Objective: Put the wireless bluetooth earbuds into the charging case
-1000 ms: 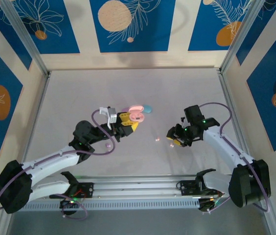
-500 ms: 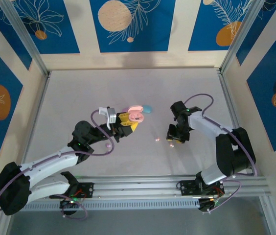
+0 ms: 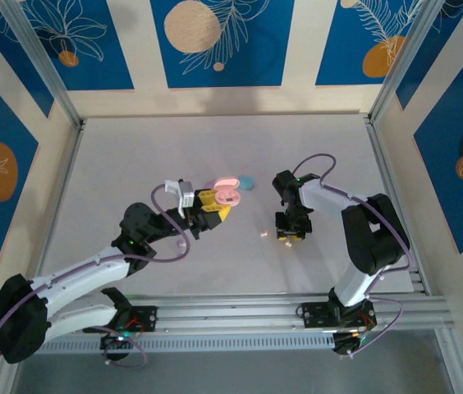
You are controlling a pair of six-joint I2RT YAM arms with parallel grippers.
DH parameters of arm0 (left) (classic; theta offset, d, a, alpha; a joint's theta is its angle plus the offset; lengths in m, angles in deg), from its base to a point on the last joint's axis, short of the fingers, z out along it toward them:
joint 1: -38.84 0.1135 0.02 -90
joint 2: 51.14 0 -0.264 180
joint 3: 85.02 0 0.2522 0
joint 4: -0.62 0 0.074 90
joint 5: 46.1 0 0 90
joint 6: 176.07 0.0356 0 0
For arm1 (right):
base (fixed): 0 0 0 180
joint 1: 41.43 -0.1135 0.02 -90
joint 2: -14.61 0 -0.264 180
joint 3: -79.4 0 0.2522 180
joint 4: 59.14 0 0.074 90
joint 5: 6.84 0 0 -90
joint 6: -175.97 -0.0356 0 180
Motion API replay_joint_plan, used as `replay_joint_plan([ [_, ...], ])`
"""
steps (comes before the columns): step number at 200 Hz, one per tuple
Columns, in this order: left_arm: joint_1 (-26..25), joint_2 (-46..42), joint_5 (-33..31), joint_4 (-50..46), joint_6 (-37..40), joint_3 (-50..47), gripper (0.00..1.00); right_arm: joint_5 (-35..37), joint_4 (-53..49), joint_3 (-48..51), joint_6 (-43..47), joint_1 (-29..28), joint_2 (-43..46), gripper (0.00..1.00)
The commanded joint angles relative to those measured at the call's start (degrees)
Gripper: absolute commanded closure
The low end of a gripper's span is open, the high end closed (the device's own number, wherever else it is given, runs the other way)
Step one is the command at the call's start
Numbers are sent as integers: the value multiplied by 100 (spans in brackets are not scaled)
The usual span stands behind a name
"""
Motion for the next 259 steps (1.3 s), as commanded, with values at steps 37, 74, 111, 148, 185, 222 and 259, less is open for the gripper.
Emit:
replay_joint_plan([
  [37, -31, -101, 41, 6, 105, 100, 81, 1, -171, -142, 133, -56, -170, 70],
  [74, -29, -97, 50, -13, 88, 111, 81, 61, -167, -131, 151, -56, -201, 72],
  [111, -32, -91, 49, -28, 83, 126, 81, 101, -139, -139, 177, -56, -217, 73],
  [148, -32, -84, 55, -41, 78, 111, 81, 123, -110, -120, 186, -56, -257, 75],
  [185, -32, -75, 58, -45, 78, 110, 81, 159, -92, -128, 210, -56, -281, 75],
  [222, -26, -69, 76, -49, 60, 115, 81, 151, -74, -137, 230, -47, -335, 75],
  [259, -31, -73, 85, -61, 54, 118, 81, 94, -114, -159, 205, -56, -237, 80],
])
